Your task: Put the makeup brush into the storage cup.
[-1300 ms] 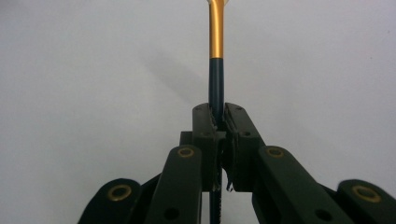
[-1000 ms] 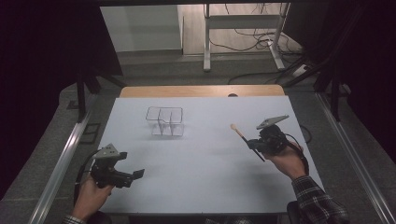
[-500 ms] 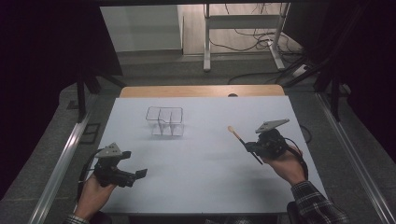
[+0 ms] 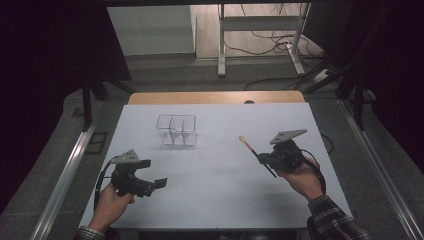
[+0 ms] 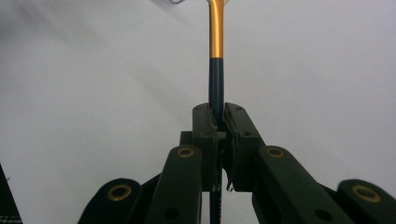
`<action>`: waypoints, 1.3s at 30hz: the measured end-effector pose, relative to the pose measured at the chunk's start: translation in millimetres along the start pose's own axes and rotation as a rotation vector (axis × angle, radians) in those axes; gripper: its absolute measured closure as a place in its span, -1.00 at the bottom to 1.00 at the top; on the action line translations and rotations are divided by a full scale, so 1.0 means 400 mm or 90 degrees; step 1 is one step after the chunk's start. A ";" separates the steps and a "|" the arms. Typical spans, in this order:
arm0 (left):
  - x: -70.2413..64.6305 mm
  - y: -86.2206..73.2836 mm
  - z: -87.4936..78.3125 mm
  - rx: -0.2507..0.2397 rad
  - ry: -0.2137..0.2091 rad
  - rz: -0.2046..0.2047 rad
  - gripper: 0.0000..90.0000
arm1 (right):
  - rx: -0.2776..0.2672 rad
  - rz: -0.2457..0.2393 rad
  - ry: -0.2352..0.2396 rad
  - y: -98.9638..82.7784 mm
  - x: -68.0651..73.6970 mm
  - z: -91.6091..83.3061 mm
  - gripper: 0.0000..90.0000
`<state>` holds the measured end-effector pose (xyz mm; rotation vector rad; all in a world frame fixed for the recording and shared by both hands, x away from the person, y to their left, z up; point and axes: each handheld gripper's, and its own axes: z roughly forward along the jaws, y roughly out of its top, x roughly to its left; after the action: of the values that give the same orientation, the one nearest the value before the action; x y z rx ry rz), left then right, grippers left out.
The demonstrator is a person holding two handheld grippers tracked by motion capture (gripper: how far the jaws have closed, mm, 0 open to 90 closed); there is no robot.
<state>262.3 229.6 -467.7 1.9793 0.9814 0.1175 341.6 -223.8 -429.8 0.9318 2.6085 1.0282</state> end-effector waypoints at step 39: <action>-0.013 0.110 0.132 -0.002 -0.070 -0.036 -1.00 | -0.051 0.013 0.038 0.038 0.070 0.043 0.86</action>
<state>307.5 177.7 -464.1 1.9321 0.9642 -0.0217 333.7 -188.5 -430.7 0.9241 2.5900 1.1731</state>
